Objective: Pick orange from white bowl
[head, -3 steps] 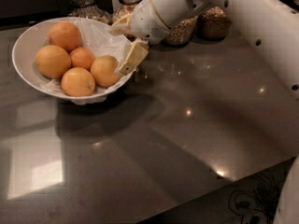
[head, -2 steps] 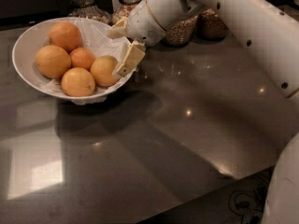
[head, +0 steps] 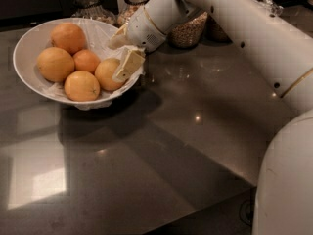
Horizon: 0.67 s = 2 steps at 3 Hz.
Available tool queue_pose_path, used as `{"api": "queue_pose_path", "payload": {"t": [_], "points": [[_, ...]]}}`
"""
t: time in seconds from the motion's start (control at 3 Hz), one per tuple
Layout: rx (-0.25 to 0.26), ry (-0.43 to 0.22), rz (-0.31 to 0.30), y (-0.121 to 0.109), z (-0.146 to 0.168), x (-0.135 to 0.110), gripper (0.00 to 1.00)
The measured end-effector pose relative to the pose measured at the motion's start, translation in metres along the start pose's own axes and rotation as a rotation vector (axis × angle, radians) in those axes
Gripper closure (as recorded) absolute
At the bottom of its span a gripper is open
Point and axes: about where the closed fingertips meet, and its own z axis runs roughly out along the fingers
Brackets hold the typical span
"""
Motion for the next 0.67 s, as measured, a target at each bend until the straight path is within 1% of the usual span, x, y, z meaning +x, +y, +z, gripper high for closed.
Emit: {"api": "queue_pose_path", "payload": {"t": [0.33, 0.67], "points": [[-0.028, 0.023, 0.013, -0.002, 0.014, 0.005, 0.29], [-0.052, 0.045, 0.024, -0.003, 0.027, 0.01, 0.25]]}}
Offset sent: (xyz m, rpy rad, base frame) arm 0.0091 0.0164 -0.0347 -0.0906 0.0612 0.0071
